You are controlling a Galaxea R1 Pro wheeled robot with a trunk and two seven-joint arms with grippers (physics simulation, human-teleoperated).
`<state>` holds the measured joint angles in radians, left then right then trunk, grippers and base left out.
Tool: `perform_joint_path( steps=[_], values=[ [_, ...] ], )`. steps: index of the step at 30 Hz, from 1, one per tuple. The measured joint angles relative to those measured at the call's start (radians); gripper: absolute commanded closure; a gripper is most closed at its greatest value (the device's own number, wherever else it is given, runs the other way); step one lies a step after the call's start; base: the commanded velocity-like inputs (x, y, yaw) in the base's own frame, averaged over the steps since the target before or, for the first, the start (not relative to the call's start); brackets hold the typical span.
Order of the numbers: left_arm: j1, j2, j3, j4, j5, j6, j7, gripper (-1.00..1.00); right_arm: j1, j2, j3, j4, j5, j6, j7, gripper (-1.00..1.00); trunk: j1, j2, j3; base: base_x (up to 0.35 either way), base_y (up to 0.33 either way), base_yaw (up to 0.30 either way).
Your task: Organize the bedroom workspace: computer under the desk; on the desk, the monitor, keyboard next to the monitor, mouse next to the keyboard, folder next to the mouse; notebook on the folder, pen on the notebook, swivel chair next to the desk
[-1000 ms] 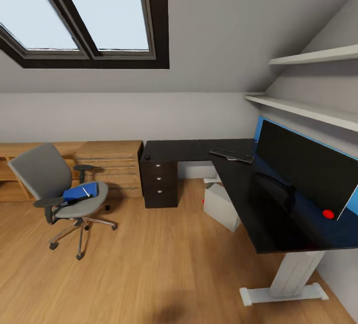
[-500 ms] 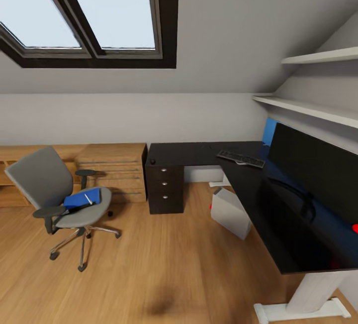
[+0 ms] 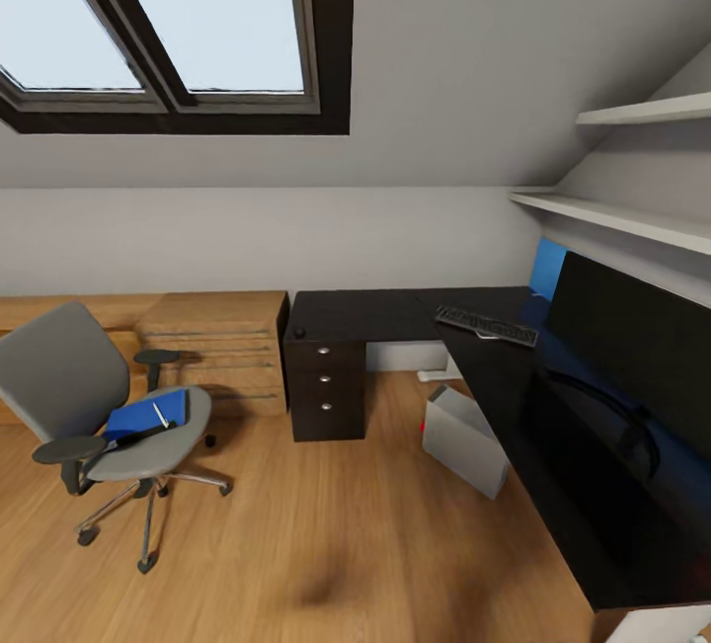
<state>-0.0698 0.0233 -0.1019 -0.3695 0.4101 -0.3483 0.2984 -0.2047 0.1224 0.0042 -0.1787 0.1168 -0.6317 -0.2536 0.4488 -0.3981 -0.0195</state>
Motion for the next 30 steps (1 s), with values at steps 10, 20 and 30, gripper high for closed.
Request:
perform_joint_path(
  steps=[10,20,30],
  values=[
    [0.000,0.000,0.000,0.000,0.000,0.000,0.000,-1.00,0.000,0.000,0.000,0.000,0.000,0.000,0.000,-1.00,0.000,0.000,0.000,0.324,0.000,0.000],
    [0.000,0.000,0.000,0.000,0.000,0.000,0.000,-1.00,0.000,0.000,0.000,0.000,0.001,0.000,0.000,-1.00,0.000,0.000,0.000,0.324,0.000,0.000],
    [0.000,0.000,0.000,0.001,0.000,0.000,0.001,-1.00,0.000,0.000,0.000,0.000,0.002,0.000,0.000,-1.00,0.000,0.000,0.000,0.324,0.000,0.019]
  ],
)
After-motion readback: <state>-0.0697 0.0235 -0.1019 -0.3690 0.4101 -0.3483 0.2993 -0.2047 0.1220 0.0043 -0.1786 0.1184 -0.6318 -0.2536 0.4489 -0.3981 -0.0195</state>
